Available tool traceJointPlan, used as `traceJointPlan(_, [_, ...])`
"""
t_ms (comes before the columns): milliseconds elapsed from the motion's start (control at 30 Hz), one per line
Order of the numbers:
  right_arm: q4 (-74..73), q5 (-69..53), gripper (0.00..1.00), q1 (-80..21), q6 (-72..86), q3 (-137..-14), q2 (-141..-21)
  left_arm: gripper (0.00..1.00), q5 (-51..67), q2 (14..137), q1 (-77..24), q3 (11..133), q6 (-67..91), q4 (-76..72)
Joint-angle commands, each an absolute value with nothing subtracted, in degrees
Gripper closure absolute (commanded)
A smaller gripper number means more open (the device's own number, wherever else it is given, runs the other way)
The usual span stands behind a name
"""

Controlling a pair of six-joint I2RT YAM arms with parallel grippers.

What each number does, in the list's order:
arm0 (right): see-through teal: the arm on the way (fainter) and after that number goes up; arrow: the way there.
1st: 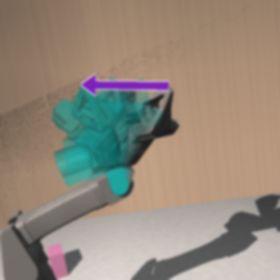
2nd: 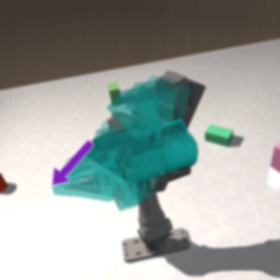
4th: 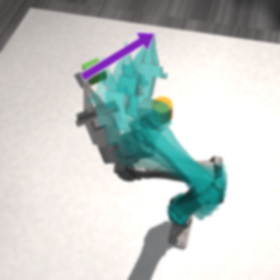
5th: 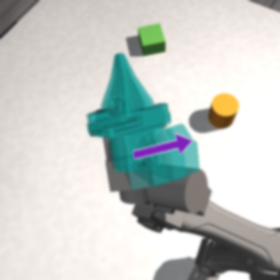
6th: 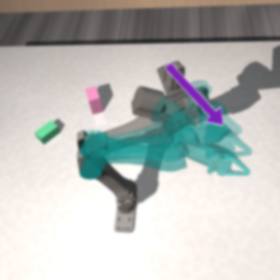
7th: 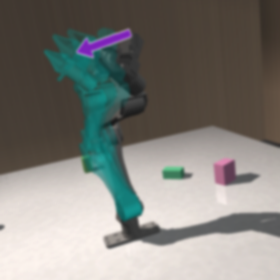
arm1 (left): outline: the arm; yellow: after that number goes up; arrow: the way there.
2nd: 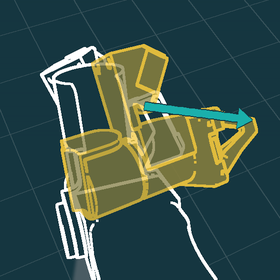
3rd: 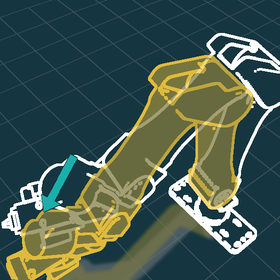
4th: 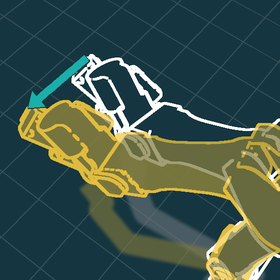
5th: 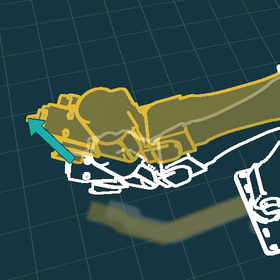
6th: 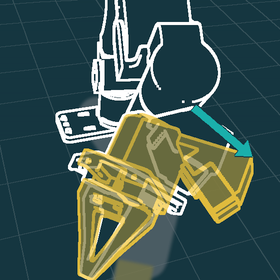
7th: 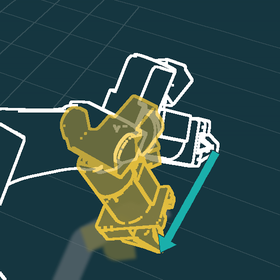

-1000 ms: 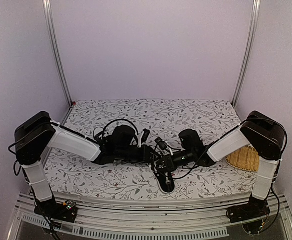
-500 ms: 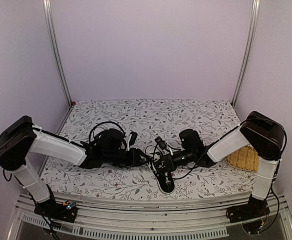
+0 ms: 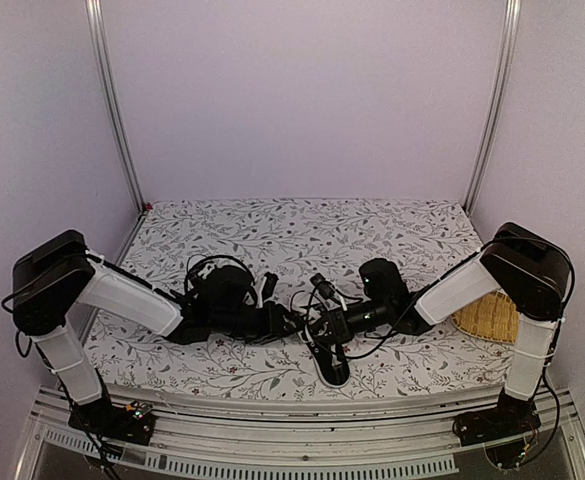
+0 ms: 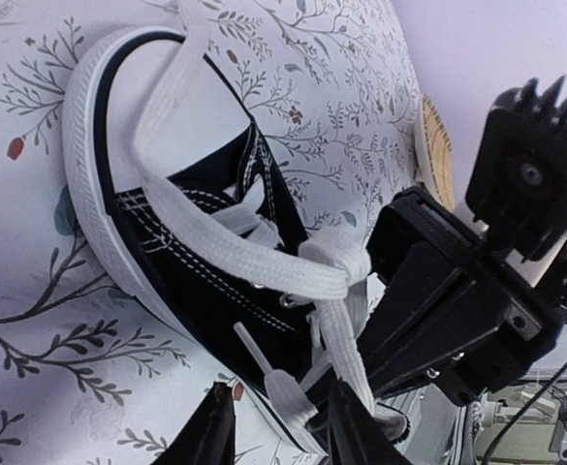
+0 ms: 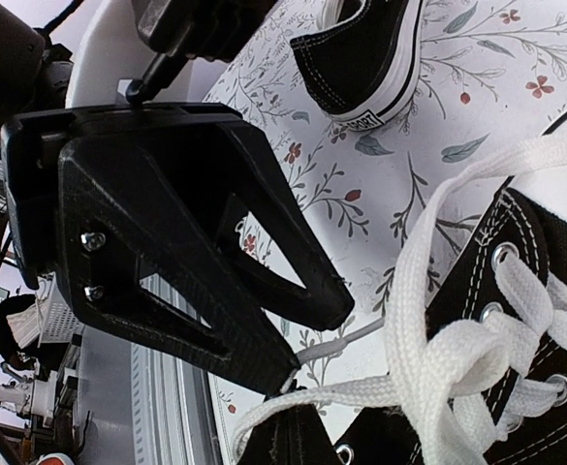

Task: Tie the shoes
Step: Pass from the right arm to the left

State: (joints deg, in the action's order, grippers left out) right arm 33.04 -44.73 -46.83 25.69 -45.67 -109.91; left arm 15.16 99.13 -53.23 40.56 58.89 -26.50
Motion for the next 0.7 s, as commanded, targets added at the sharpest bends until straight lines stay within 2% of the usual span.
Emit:
traceJointPlan(0, [34.4, -45.3, 0.98, -46.9, 25.7, -45.1, -109.5, 0.68, 17.5, 101.6, -53.7, 42.8, 59.6, -29.9])
traceJointPlan(167, [34.4, -45.3, 0.98, -46.8, 25.7, -45.2, -109.5, 0.71, 19.2, 103.5, -53.7, 43.9, 59.8, -31.6])
traceJointPlan(367, [34.5, -44.2, 0.98, -46.8, 25.7, -44.9, -108.9, 0.99, 20.7, 104.2, -53.7, 42.8, 61.6, -35.2])
traceJointPlan(567, [32.8, -43.5, 0.97, -46.6, 25.6, -44.5, -107.0, 1.0, 19.3, 102.9, -53.7, 40.9, 62.6, -35.1])
traceJointPlan(600, [31.7, -43.1, 0.94, -46.5, 25.5, -44.2, -106.2, 1.0, 18.4, 102.6, -53.6, 40.6, 62.8, -34.0])
traceJointPlan(667, [28.3, -41.3, 0.78, -46.5, 24.5, -43.3, -103.7, 1.0, 16.5, 101.6, -53.5, 39.8, 63.1, -32.0])
